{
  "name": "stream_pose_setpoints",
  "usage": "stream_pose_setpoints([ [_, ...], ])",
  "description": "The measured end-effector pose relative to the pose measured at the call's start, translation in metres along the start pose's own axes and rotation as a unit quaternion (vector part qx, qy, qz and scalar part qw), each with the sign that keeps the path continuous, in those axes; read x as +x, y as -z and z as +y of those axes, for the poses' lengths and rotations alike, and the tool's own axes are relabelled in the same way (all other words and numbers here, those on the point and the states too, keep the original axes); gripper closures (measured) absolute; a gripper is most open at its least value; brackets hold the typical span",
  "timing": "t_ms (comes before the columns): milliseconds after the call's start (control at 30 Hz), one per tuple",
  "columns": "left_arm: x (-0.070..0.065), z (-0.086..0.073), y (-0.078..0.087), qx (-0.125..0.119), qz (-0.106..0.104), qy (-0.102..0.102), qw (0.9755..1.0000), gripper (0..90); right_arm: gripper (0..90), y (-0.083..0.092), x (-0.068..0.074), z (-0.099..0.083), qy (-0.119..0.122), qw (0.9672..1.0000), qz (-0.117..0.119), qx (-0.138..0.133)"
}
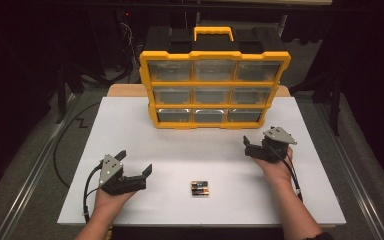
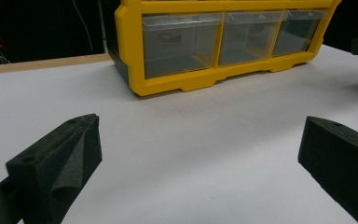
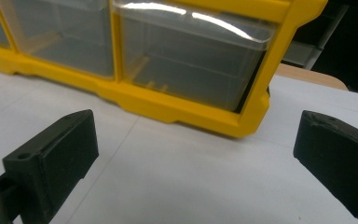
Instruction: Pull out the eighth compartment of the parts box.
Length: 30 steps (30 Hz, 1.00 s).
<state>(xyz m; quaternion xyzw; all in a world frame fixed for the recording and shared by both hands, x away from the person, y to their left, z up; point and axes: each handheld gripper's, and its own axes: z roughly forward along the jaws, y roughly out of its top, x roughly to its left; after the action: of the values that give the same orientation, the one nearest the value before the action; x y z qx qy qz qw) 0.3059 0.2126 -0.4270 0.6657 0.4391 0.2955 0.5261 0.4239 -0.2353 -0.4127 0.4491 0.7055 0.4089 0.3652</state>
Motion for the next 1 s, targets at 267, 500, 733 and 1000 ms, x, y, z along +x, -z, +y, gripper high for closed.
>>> stream_pose_setpoints([
  [267, 0.002, 0.0, 0.002, -0.003, 0.009, 0.004, 0.9999, 0.4, 1.2, -0.016, -0.01, 0.004, -0.015, 0.9998, -0.001, 0.016],
  [500, 0.0, -0.001, 0.001, 0.003, 0.001, -0.005, 1.0, 0.4, 1.1, -0.027, -0.008, 0.003, -0.006, 0.9997, -0.01, 0.02],
  [733, 0.0, -0.002, -0.001, 0.004, -0.012, -0.012, 0.9998, 0.4, 1.1, -0.027, -0.005, 0.002, 0.01, 0.9997, -0.003, 0.021],
  [1000, 0.001, -0.002, 0.0, 0.0, -0.017, -0.018, 0.9997, 0.6, 1.0, -0.019, -0.013, -0.001, 0.05, 0.9983, -0.022, 0.024],
])
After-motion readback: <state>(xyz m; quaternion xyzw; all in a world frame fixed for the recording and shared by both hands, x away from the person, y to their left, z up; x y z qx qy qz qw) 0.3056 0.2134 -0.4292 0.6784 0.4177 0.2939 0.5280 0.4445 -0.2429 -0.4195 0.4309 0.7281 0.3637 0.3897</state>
